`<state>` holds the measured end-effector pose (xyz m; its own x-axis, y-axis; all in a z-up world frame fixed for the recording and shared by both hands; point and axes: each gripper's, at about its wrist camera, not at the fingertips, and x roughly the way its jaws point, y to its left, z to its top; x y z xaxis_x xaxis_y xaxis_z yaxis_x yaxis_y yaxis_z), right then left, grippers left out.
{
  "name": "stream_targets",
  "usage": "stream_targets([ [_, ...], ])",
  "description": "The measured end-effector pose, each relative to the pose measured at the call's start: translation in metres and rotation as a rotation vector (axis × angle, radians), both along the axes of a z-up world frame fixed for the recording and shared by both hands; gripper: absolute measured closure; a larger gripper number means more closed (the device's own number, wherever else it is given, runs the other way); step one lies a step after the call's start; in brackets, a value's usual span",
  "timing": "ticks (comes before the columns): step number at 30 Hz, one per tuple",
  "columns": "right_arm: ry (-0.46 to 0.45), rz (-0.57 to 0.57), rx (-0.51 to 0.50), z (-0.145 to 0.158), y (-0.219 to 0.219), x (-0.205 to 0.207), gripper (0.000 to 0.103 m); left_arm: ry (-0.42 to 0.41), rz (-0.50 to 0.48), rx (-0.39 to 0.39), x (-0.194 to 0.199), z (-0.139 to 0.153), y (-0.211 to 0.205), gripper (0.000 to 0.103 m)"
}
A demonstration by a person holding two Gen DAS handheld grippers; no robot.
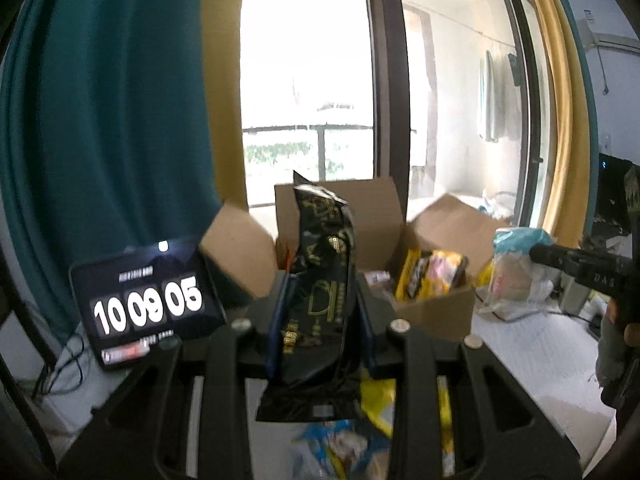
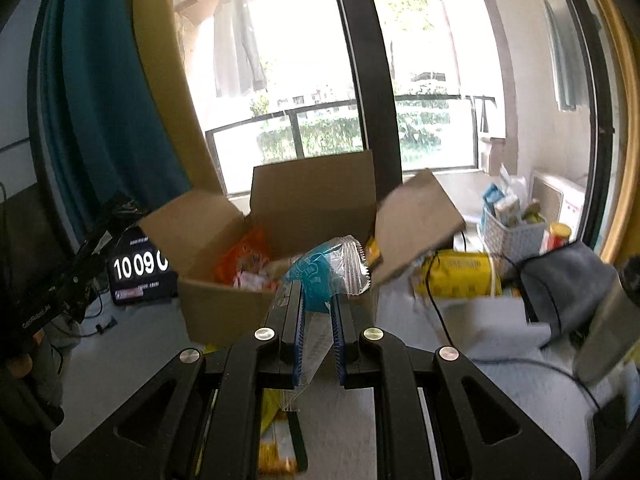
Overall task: Organize snacks
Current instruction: 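Carry the black foil bag and clear packet over the cardboard box, then open both tools to drop the two packets into the box, then withdraw both tools from the box back to the snack pile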
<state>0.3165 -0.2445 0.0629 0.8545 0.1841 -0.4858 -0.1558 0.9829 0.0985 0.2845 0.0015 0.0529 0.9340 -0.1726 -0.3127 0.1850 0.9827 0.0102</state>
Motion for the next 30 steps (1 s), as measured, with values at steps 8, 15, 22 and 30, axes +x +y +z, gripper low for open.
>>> stream_targets([
  [8,-0.027,0.002,-0.006,0.007,0.005,0.053,0.090,-0.029,-0.009,0.021,0.050,0.010,-0.018,0.071],
  [15,-0.018,0.012,-0.006,0.001,0.012,0.096,0.090,0.033,-0.024,0.023,0.099,-0.008,-0.035,0.071],
  [22,0.013,0.006,-0.010,-0.014,0.019,0.129,0.089,0.119,-0.009,0.038,0.140,-0.026,-0.044,0.069],
  [30,0.040,-0.024,-0.053,-0.016,0.021,0.138,0.052,0.077,0.002,-0.013,0.125,-0.016,-0.037,0.032],
])
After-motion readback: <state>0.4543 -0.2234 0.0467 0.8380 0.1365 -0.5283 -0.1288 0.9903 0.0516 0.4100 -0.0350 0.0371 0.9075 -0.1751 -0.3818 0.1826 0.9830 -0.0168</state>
